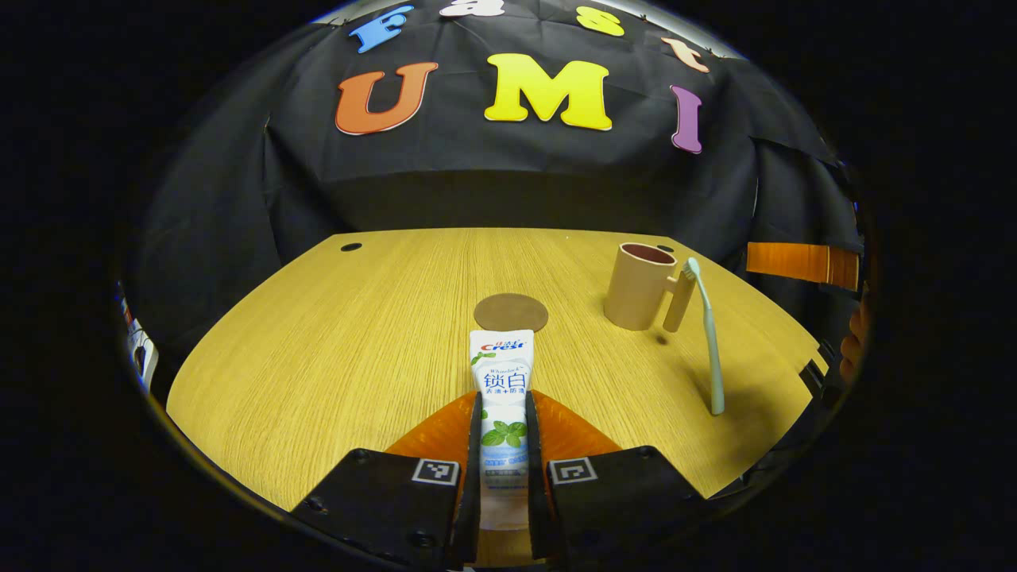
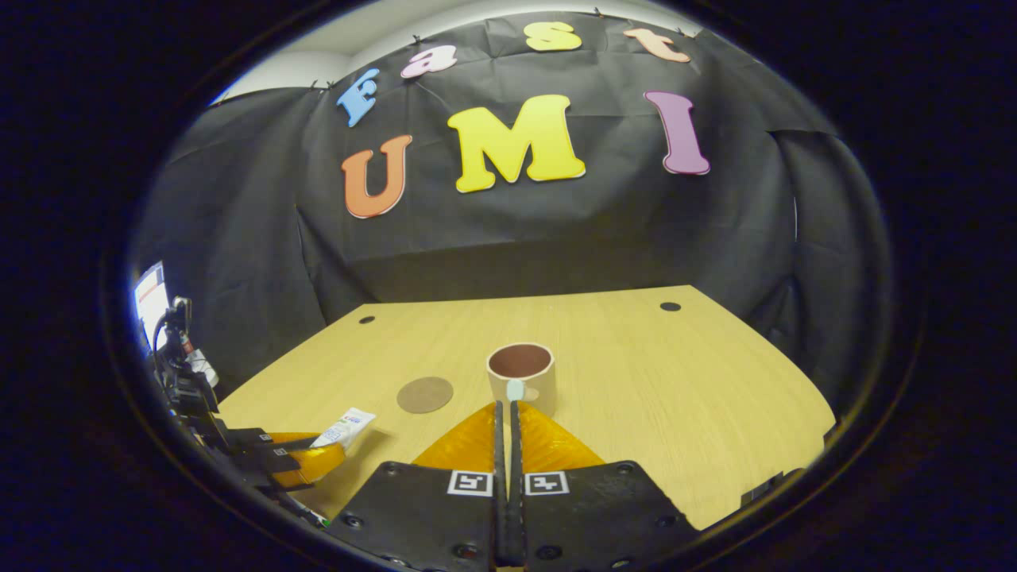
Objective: Put the toothbrush and toothpaste on the desktop into the cup, then pick up the cup and place it on the coaster on the desktop.
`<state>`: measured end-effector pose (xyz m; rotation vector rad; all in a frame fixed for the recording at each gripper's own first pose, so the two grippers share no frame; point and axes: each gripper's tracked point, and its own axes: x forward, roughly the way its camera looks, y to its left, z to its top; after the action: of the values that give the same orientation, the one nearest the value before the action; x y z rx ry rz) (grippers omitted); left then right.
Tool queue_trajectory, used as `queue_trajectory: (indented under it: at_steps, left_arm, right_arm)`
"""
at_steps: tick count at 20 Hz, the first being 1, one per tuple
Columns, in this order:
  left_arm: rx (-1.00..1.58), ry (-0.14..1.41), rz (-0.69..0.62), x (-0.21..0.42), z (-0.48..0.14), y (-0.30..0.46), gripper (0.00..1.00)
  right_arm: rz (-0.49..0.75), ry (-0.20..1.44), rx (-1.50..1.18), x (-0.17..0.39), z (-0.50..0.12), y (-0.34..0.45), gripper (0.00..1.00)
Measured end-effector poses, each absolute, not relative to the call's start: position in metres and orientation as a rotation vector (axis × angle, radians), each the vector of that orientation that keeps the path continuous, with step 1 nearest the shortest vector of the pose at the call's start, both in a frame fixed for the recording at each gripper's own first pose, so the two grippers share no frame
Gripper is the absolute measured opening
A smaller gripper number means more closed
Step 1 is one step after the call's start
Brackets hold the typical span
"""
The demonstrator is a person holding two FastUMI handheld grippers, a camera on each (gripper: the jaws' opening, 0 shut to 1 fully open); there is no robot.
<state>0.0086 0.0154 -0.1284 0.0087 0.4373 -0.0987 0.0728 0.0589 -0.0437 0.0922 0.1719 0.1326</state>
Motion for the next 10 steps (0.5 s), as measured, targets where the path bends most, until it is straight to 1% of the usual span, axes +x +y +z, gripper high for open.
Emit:
queue_trajectory:
  at_steps: [2,4,7,8,9,10]
  left_arm:
    - [0.012,0.416,-0.099,0.009,-0.121,0.016,0.27]
    - [0.007,0.407,-0.102,0.007,-0.118,0.016,0.27]
    - [-0.002,0.408,-0.103,0.005,-0.120,0.018,0.27]
    - [-0.006,0.410,-0.103,0.004,-0.121,0.020,0.27]
    - [-0.010,0.411,-0.099,0.003,-0.122,0.023,0.27]
    - [-0.012,0.410,-0.093,0.001,-0.123,0.027,0.27]
  right_arm:
    - [0.132,0.160,0.092,0.075,-0.037,0.058,0.00]
    - [0.132,0.207,0.073,0.080,-0.052,0.058,0.00]
    - [0.142,0.352,0.056,0.089,-0.098,0.069,0.00]
    - [0.167,0.404,0.049,0.090,-0.113,0.082,0.04]
    - [0.198,0.442,0.045,0.089,-0.124,0.092,0.32]
    - [0.216,0.465,0.035,0.090,-0.133,0.105,0.34]
